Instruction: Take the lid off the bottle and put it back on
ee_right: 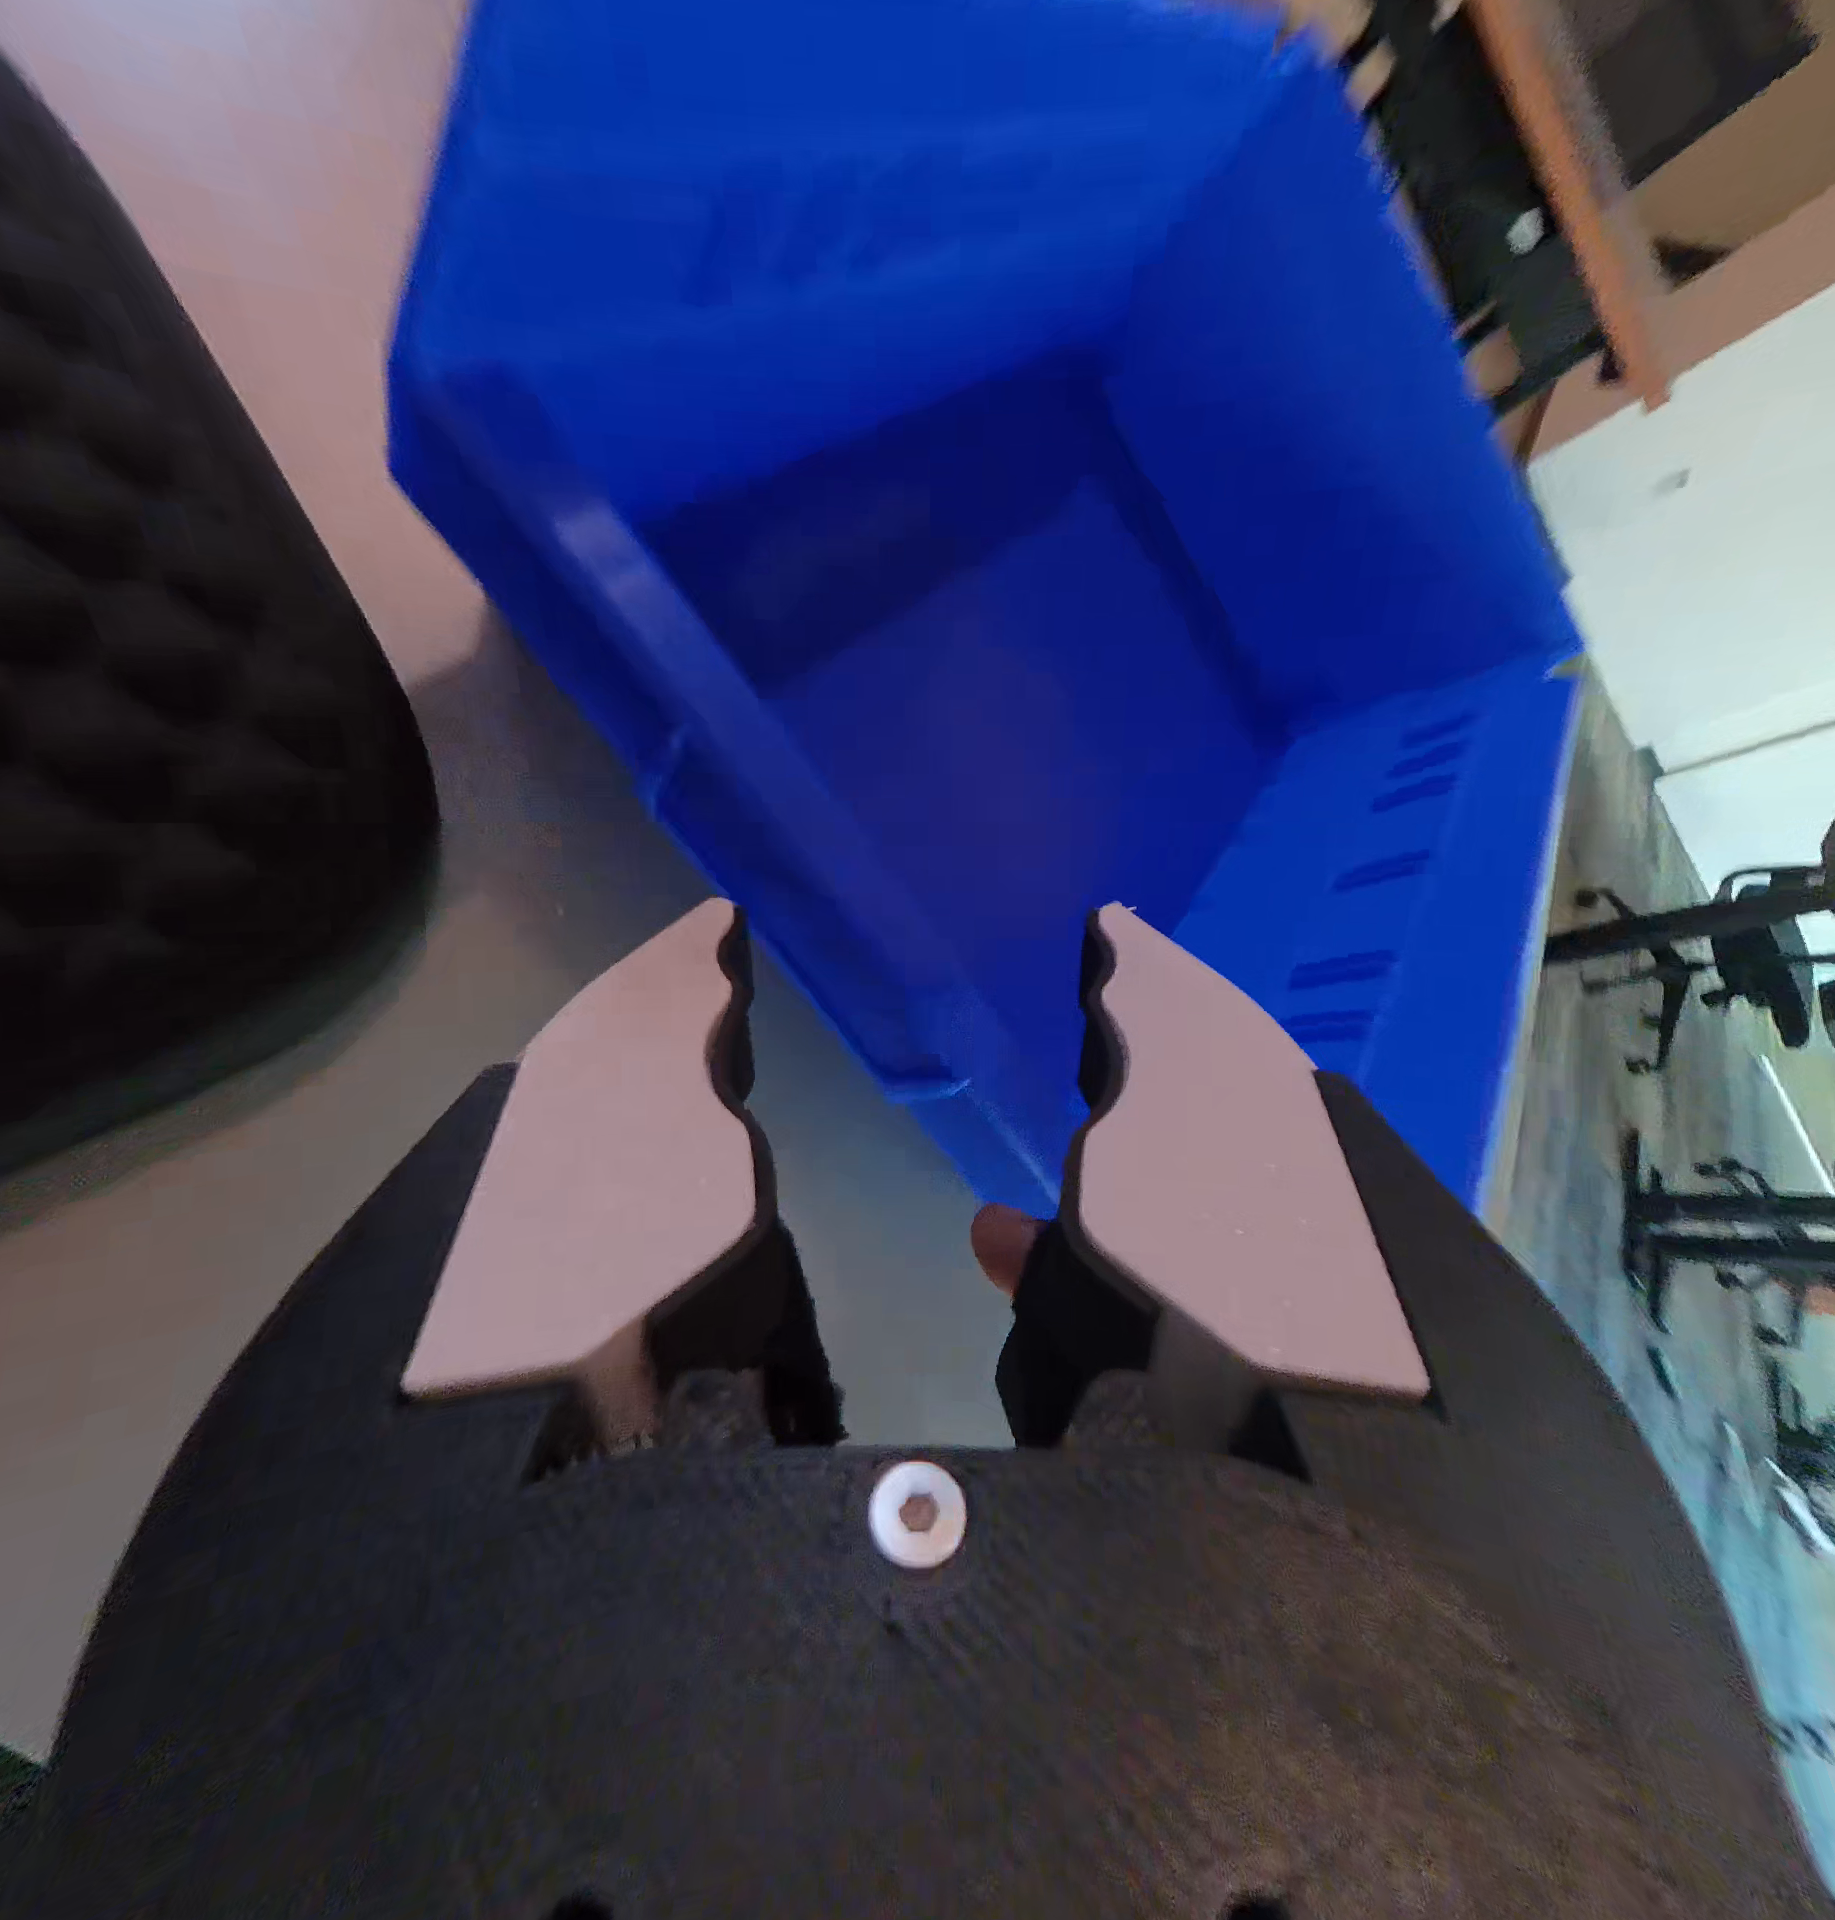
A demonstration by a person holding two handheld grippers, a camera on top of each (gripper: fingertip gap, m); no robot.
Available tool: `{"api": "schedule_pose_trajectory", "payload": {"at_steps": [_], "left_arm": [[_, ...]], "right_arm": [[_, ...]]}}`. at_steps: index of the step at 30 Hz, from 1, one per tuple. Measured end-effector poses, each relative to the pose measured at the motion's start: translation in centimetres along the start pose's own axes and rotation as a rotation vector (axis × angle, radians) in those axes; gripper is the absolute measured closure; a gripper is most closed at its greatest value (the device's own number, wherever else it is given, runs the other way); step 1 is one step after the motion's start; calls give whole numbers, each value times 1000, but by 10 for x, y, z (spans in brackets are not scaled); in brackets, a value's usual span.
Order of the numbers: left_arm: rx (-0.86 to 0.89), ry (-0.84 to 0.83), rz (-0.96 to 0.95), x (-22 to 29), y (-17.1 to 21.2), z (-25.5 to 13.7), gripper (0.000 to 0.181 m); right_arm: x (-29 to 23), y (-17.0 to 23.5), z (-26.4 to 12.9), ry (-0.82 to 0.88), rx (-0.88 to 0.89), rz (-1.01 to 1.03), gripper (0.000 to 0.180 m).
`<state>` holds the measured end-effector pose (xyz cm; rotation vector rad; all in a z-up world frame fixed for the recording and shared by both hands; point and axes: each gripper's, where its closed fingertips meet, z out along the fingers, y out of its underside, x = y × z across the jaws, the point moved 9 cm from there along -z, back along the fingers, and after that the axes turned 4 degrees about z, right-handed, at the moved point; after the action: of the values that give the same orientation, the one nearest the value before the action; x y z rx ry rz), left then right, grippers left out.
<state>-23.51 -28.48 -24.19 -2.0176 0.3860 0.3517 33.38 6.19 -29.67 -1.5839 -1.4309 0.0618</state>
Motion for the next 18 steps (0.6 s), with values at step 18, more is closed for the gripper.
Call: {"api": "schedule_pose_trajectory", "payload": {"at_steps": [18], "left_arm": [[-969, 270, -162, -106, -12, 204, 81]], "right_arm": [[-2, -11, -12, -3, 83, -3, 121]]}}
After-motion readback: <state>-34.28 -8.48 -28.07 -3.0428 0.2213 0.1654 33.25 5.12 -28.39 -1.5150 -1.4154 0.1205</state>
